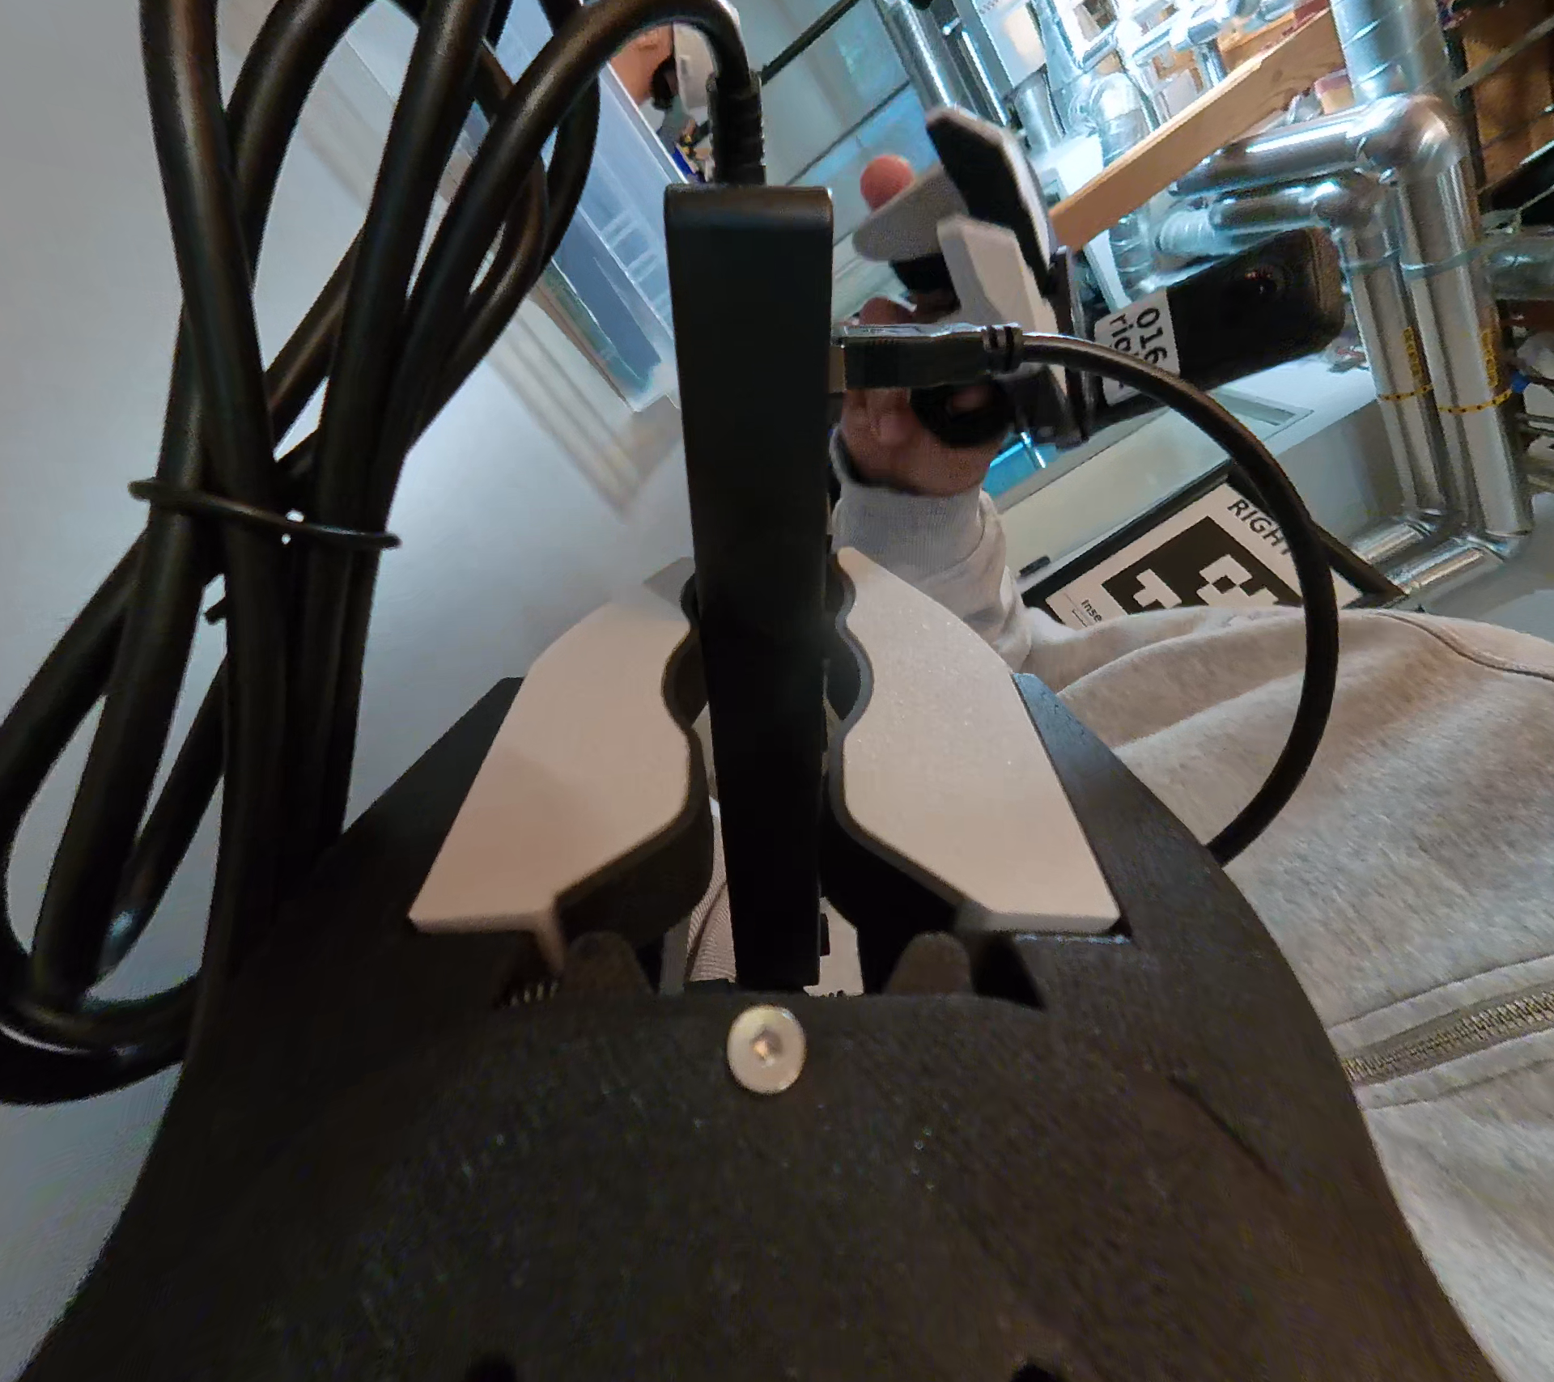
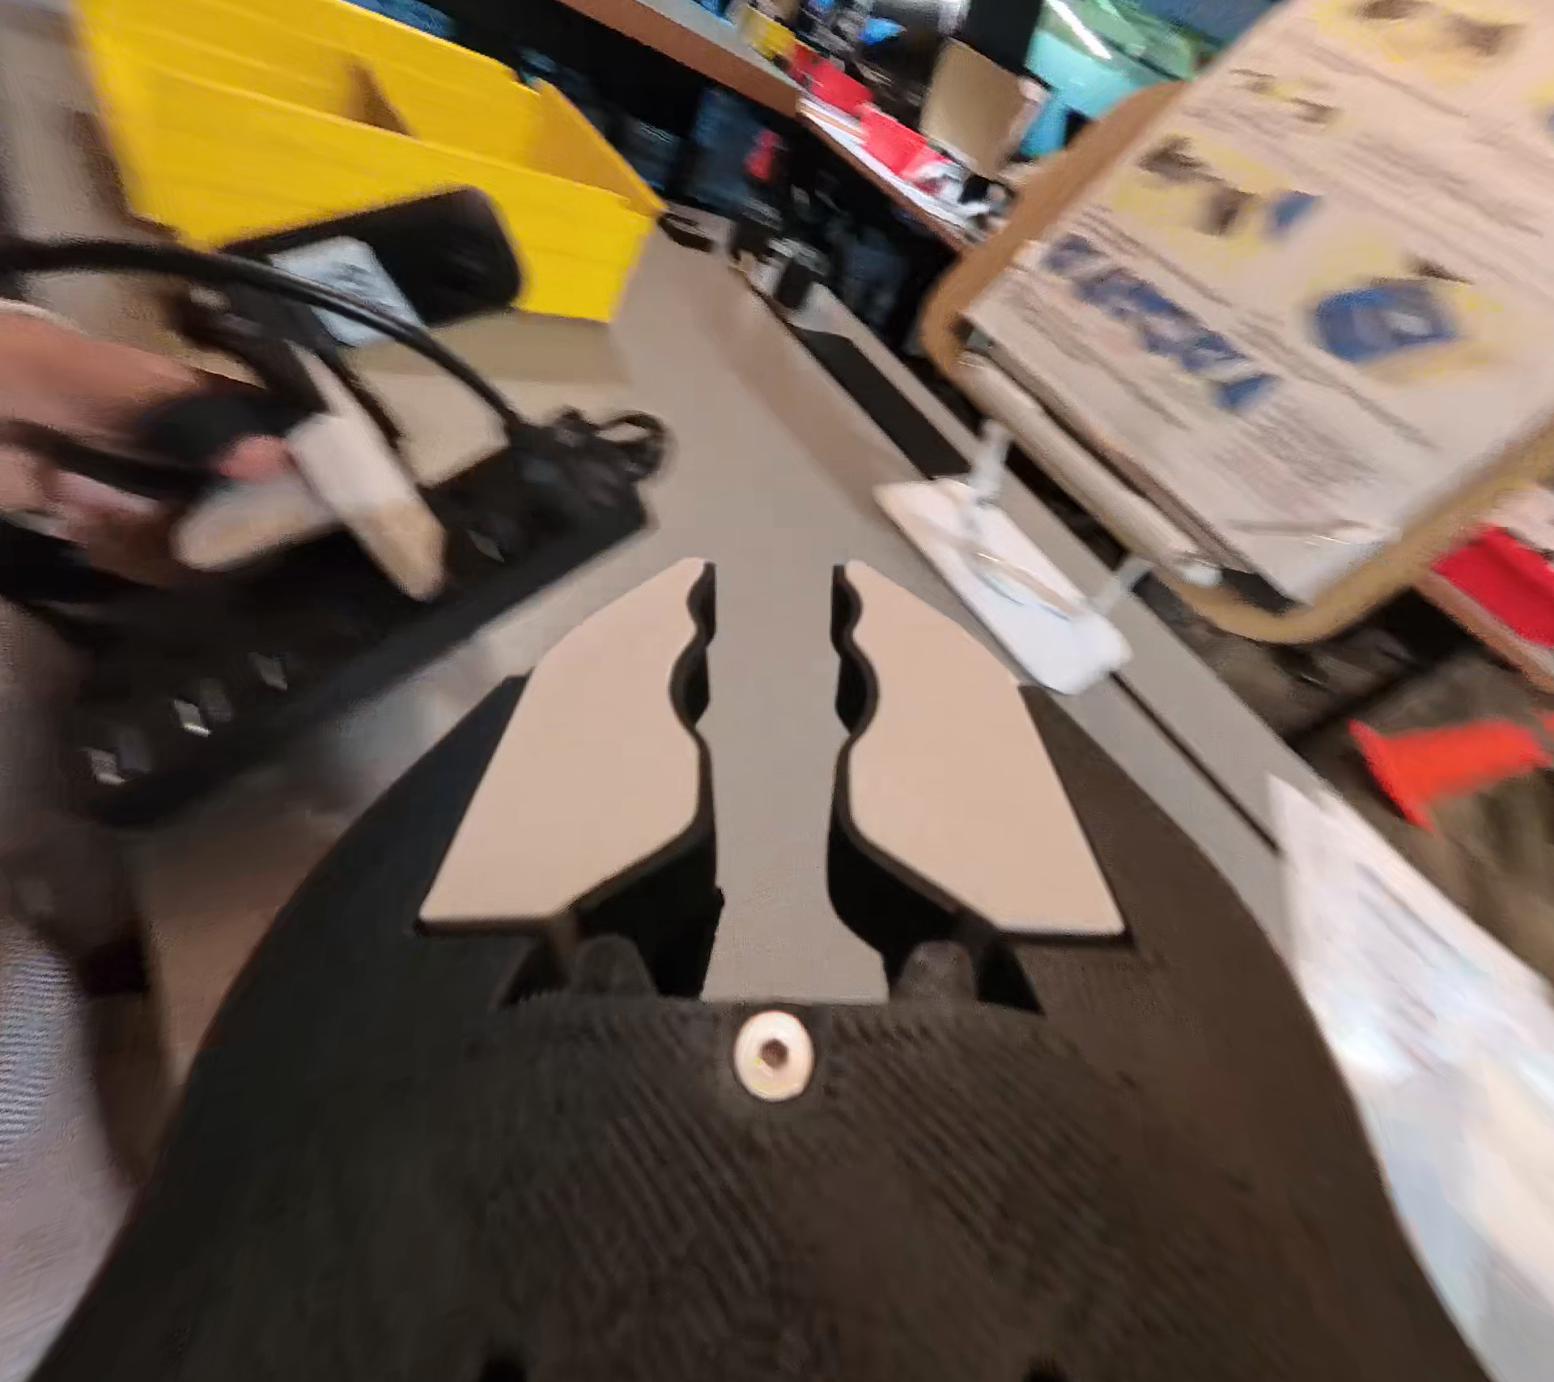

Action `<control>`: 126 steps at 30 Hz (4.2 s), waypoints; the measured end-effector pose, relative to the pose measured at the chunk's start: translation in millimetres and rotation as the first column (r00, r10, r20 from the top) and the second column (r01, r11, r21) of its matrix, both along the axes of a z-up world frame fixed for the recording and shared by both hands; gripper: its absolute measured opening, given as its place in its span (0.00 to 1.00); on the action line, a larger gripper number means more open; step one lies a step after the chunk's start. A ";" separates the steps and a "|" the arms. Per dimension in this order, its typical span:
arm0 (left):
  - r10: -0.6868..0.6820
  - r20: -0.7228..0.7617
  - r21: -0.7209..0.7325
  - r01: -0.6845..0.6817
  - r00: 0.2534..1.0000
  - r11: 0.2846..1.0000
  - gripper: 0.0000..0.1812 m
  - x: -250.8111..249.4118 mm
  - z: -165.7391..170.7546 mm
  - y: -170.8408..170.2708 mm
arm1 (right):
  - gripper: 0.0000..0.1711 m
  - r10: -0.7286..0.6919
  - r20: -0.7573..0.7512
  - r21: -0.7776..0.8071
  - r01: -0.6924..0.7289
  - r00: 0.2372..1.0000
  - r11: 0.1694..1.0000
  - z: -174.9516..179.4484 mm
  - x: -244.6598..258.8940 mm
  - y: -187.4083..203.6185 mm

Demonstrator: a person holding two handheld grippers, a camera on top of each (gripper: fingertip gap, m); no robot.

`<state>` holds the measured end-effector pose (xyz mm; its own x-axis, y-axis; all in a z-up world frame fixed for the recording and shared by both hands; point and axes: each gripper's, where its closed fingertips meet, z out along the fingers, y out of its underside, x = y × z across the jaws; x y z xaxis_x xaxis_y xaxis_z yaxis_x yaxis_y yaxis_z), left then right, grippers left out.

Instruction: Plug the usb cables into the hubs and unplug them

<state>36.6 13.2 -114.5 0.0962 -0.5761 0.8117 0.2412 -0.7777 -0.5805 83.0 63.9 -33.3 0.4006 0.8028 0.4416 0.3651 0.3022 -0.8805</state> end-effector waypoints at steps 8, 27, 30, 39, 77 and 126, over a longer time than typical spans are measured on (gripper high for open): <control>-0.179 -0.079 0.020 0.181 0.981 0.983 0.14 22.8 -9.2 -27.8 | 0.19 0.224 0.016 -0.043 -0.223 0.974 0.974 -44.7 -53.9 -52.7; 0.026 -0.060 -0.139 -0.035 0.998 0.990 0.14 4.3 -25.8 4.1 | 0.05 0.196 -0.312 -0.083 -0.232 0.930 0.969 29.4 -43.1 -62.6; 0.049 0.099 -0.089 -0.040 0.994 0.995 0.14 -7.8 17.3 5.0 | 0.06 -0.024 -0.302 -0.099 -0.007 0.953 0.995 27.4 4.3 -2.8; -0.023 0.096 -0.014 0.025 0.995 1.000 0.14 7.8 22.5 -11.2 | 0.06 -0.764 -0.367 -0.257 0.732 0.530 0.631 84.6 267.3 113.6; -0.183 0.171 0.131 0.161 0.968 0.978 0.14 77.4 48.8 1.2 | 0.21 -0.088 -0.180 -0.773 -0.085 0.980 0.629 -94.6 7.2 -87.9; -0.053 0.205 0.068 0.040 0.977 0.997 0.32 23.5 36.5 -32.1 | 0.17 -0.878 0.079 -0.414 0.817 0.471 0.401 -90.1 367.7 144.1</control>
<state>60.1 -18.8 -78.0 -0.0976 -0.6265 0.7732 0.3254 -0.7543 -0.5701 450.7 208.1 -123.4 0.9914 0.0848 0.1001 0.1270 -0.4280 -0.8948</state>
